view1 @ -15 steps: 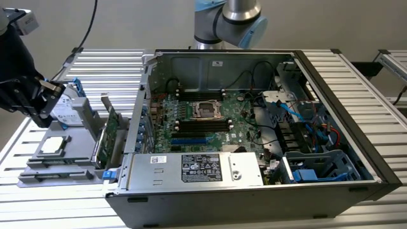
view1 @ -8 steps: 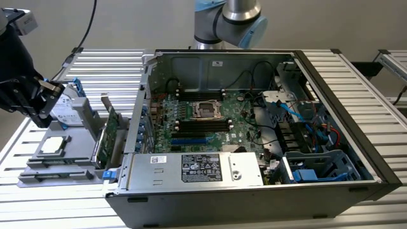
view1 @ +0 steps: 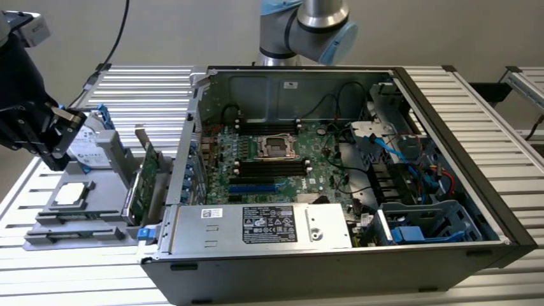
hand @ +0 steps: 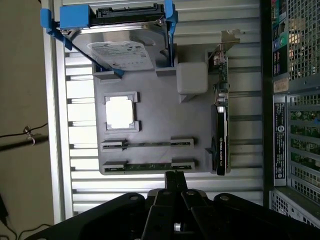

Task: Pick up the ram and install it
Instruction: 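Pick up the ram and move it above insertion slot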

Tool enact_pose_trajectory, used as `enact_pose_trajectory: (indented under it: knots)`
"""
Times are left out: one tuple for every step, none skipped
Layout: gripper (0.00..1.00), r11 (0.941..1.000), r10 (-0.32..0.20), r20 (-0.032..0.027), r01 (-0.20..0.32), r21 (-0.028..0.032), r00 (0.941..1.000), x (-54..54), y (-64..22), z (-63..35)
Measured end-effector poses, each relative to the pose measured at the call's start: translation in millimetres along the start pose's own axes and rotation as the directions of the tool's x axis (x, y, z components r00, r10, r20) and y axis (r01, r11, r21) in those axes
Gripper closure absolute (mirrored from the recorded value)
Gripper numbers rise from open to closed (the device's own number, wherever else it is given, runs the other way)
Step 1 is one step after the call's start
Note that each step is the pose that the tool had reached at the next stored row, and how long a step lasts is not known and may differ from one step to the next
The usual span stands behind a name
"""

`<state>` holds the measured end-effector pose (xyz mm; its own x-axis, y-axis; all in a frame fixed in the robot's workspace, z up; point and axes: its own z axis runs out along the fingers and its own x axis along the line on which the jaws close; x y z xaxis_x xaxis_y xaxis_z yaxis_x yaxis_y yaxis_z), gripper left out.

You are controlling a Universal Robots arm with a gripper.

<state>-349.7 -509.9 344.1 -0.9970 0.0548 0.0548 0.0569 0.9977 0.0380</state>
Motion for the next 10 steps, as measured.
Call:
enact_pose_trajectory:
  knots:
    - [0.89, 1.0, 0.0, 0.0, 0.0, 0.0, 1.0, 0.0, 0.0, 0.0]
    - [0.89, 1.0, 0.0, 0.0, 0.0, 0.0, 1.0, 0.0, 0.0, 0.1]
    - [0.89, 1.0, -0.007, -0.0004, 0.007, 0.0005, 1.0, 0.1, -0.1, 0.2]
    - [0.89, 0.9997, -0.024, -0.0009, 0.024, 0.0007, 0.9997, 0.1, -0.1, 0.8]
    - [0.89, 0.9991, -0.042, -0.0012, 0.042, -0.0006, 0.9991, 0.2, -0.1, 1.8]
    - [0.89, 0.9981, -0.061, -0.0019, 0.061, -0.0019, 0.9981, 0.2, -0.1, 2.6]
    - [0.89, 0.9969, -0.079, -0.0024, 0.079, -0.0031, 0.9969, 0.1, -0.1, 3.3]
    - [0.89, 0.9953, -0.097, -0.0029, 0.097, -0.0043, 0.9953, 0.0, -0.2, 4.2]
    - [0.89, 0.9934, -0.115, -0.0034, 0.115, -0.005, 0.9934, 0.0, -0.2, 5.1]
    - [0.89, 0.9911, -0.133, -0.0041, 0.133, -0.0046, 0.9911, -0.1, -0.2, 5.9]
